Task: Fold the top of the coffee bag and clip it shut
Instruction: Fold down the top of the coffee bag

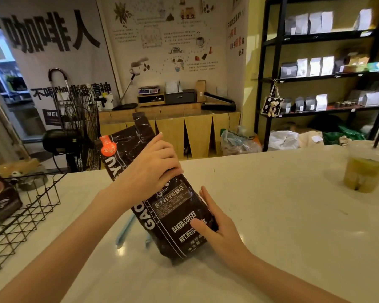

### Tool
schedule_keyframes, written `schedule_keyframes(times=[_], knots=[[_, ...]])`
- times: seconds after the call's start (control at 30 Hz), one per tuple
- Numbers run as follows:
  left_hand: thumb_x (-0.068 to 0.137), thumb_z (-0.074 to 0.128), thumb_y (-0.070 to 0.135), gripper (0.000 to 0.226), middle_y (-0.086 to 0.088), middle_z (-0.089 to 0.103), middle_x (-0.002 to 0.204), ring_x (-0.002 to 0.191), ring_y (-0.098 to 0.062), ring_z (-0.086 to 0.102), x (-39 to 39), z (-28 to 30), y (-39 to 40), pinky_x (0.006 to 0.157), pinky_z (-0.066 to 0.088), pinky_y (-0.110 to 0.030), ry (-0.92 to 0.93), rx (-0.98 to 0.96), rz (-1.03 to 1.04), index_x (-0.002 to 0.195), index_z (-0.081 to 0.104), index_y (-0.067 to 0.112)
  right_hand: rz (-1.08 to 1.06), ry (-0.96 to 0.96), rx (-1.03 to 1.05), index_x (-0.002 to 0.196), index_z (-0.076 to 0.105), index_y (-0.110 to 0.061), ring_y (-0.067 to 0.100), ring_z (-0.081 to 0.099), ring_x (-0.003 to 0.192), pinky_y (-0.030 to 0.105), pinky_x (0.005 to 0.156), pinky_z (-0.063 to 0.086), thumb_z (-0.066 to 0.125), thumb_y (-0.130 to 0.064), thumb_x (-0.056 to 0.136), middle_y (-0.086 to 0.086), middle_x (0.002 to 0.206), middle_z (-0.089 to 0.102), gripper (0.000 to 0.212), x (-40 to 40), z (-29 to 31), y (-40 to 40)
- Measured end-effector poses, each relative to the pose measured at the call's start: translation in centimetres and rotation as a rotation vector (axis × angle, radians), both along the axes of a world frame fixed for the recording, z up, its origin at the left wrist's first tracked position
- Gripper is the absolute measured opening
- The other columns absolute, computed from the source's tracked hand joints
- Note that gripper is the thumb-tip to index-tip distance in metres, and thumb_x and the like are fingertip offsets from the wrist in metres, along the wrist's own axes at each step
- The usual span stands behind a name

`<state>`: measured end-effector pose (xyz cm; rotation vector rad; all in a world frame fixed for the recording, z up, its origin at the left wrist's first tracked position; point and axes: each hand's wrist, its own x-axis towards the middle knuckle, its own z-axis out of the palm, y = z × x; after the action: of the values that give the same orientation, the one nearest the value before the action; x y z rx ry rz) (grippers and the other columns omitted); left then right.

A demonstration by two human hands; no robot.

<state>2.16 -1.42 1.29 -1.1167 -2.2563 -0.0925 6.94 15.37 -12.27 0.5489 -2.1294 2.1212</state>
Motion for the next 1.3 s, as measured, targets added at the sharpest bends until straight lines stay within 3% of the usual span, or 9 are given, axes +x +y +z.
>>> schedule_keyframes(times=[0.3,0.43,0.53,0.6,0.7,0.87,0.97,1.2,1.3], knots=[[0.081,0.054,0.022,0.020,-0.006,0.067,0.077,0.090,-0.024,0.062,0.4,-0.4,-0.2,0.107,0.020,-0.048,0.022,0.033,-0.023,0.077,0.070,0.010,0.013,0.044,0.140,0.118,0.030,-0.066,-0.003,0.054,0.110,0.015,0.082,0.050,0.051,-0.057,0.079,-0.036,0.114,0.056,0.045,0.2,-0.7,0.2],[0.084,0.045,0.025,0.029,-0.005,0.068,0.079,0.091,-0.020,0.062,0.8,-0.7,-0.5,0.110,0.023,-0.047,0.090,0.026,-0.037,0.076,0.069,0.011,0.008,0.095,0.224,0.123,0.022,-0.066,-0.005,0.050,0.113,0.029,0.094,0.049,0.048,-0.070,0.072,-0.029,0.124,0.050,0.057,-0.3,0.1,0.3],[0.084,0.046,0.024,0.028,-0.004,0.069,0.078,0.090,-0.019,0.062,1.2,-0.6,-0.1,0.110,0.024,-0.043,0.116,0.001,-0.046,0.075,0.069,0.011,0.073,0.131,0.210,0.124,0.020,-0.068,-0.008,0.052,0.110,0.019,0.088,0.050,0.053,-0.066,0.073,-0.040,0.117,0.051,0.060,-1.1,2.6,-0.6],[0.083,0.047,0.024,0.026,-0.002,0.070,0.077,0.088,-0.020,0.066,1.2,-0.2,0.1,0.105,0.028,-0.051,0.157,-0.077,-0.016,0.075,0.069,0.015,0.079,0.155,0.145,0.122,0.035,-0.061,-0.002,0.058,0.105,0.013,0.080,0.049,0.056,-0.054,0.079,-0.033,0.113,0.059,0.048,-1.5,4.2,-1.4],[0.084,0.044,0.031,0.028,0.004,0.070,0.078,0.092,-0.018,0.065,1.2,0.9,-0.2,0.104,0.020,-0.056,0.165,-0.197,0.051,0.076,0.070,0.023,0.051,0.123,0.026,0.110,0.054,-0.055,0.006,0.066,0.094,0.014,0.072,0.052,0.058,-0.042,0.083,-0.018,0.104,0.069,0.030,-2.0,4.9,-1.9],[0.086,0.028,0.045,0.043,0.008,0.069,0.093,0.110,-0.014,0.052,0.4,4.2,-1.4,0.113,-0.004,-0.040,0.058,-0.197,0.124,0.090,0.067,0.028,0.061,0.097,-0.035,0.105,0.059,-0.054,0.008,0.067,0.093,0.015,0.070,0.053,0.057,-0.038,0.081,-0.017,0.103,0.071,0.030,-2.1,4.9,-2.1],[0.087,0.042,0.038,0.026,0.010,0.066,0.098,0.117,-0.013,0.046,-0.6,6.5,-2.6,0.113,-0.009,-0.041,0.075,-0.202,0.141,0.093,0.066,0.029,0.067,0.101,-0.066,0.107,0.062,-0.048,0.010,0.067,0.095,0.018,0.070,0.054,0.060,-0.036,0.079,-0.015,0.105,0.071,0.030,-2.2,5.0,-1.8],[0.082,0.059,0.031,0.014,0.013,0.058,0.084,0.098,-0.010,0.042,-2.2,8.4,-2.5,0.103,0.026,-0.033,-0.142,-0.216,0.076,0.085,0.069,0.023,0.045,0.078,-0.084,0.105,0.067,-0.034,0.012,0.067,0.095,0.021,0.075,0.054,0.060,-0.038,0.077,-0.010,0.103,0.073,0.029,-2.5,4.6,-1.8],[0.082,0.059,0.033,0.015,0.012,0.060,0.083,0.095,-0.008,0.038,-2.5,8.4,-2.1,0.099,0.026,-0.030,-0.116,-0.200,0.031,0.086,0.070,0.023,0.037,0.059,-0.109,0.107,0.065,-0.039,0.009,0.067,0.096,0.019,0.076,0.054,0.058,-0.040,0.078,-0.012,0.104,0.072,0.029,-2.3,4.0,-1.6]])
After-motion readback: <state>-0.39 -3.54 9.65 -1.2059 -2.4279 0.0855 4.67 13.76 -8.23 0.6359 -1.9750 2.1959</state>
